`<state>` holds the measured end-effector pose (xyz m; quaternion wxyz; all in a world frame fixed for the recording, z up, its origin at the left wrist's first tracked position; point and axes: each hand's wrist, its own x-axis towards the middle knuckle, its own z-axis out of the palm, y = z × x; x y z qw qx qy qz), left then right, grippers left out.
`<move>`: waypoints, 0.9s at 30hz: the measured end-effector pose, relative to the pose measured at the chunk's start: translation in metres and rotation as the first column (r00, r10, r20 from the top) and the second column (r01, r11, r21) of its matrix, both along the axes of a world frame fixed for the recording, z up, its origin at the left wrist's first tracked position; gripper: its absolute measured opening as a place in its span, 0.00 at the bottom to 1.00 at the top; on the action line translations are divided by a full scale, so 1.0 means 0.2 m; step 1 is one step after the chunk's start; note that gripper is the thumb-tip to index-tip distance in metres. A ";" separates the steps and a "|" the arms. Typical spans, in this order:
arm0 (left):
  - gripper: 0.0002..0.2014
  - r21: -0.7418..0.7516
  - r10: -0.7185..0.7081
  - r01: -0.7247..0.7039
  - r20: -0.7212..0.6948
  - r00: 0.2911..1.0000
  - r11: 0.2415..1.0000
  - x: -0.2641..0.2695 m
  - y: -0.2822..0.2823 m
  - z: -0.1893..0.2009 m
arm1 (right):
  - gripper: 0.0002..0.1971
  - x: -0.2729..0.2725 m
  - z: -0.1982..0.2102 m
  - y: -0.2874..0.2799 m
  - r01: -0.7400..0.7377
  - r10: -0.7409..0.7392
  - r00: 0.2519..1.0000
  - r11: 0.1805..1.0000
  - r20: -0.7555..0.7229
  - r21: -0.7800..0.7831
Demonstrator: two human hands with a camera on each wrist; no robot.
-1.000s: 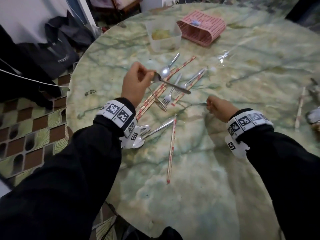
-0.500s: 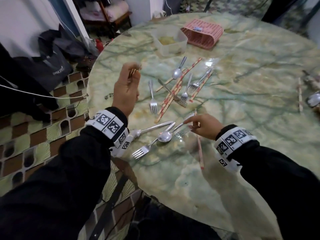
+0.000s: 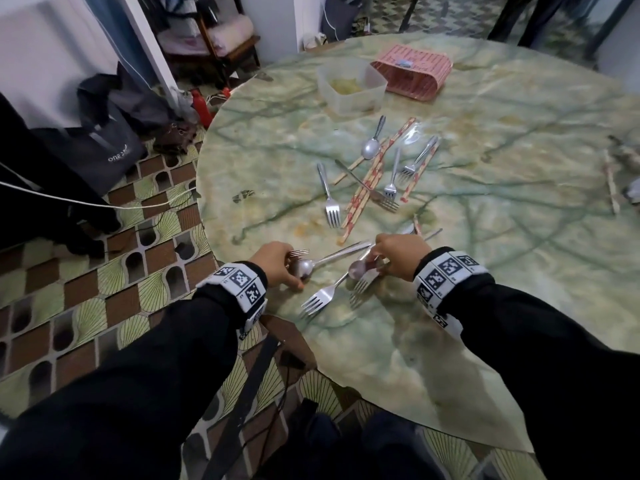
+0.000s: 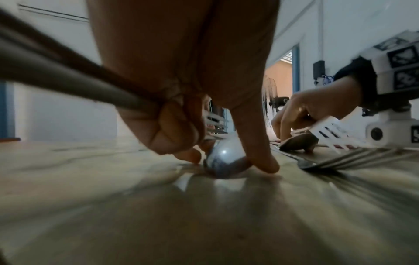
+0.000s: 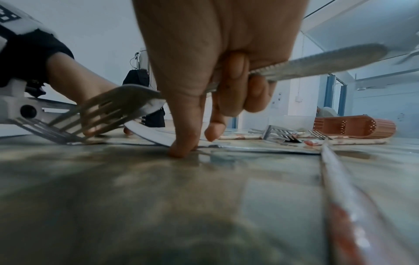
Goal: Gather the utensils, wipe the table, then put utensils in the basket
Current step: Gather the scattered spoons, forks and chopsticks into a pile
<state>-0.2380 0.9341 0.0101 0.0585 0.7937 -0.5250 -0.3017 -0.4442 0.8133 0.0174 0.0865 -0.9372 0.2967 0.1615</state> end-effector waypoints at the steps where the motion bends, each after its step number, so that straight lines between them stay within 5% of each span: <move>1: 0.17 -0.010 -0.010 0.010 -0.007 1.000 1.000 0.00 0.00 0.00 | 0.16 -0.01 0.00 0.00 -0.011 0.011 1.000 1.000 -0.003 -0.012; 4: 0.13 -0.047 -0.021 0.019 -0.035 0.999 0.999 0.02 -0.01 0.02 | 0.17 -0.01 -0.02 0.01 -0.030 0.030 0.999 0.999 -0.015 -0.030; 7: 0.20 -0.164 0.080 -0.111 -0.185 0.980 0.980 0.05 -0.02 0.05 | 0.16 0.01 -0.02 0.01 -0.030 0.029 0.998 0.999 -0.059 -0.025; 11: 0.20 -0.315 0.138 -0.312 -0.471 0.871 0.896 0.08 -0.04 0.11 | 0.14 0.04 -0.01 0.00 -0.055 0.054 0.989 0.998 -0.135 -0.005; 17: 0.14 -0.456 0.106 -0.505 -0.658 0.746 0.733 0.05 -0.10 0.19 | 0.15 0.03 0.00 0.01 -0.048 0.050 0.986 0.999 -0.159 0.017; 22: 0.05 -0.498 0.000 -0.606 -0.772 0.635 0.621 -0.02 -0.16 0.31 | 0.07 -0.02 0.08 -0.02 -0.054 0.056 0.989 0.998 0.137 -0.017; 27: 0.05 -0.574 -0.120 -0.573 -0.760 0.639 0.586 -0.04 -0.24 0.38 | 0.10 -0.11 0.21 -0.06 0.237 -0.310 0.820 0.949 0.481 0.206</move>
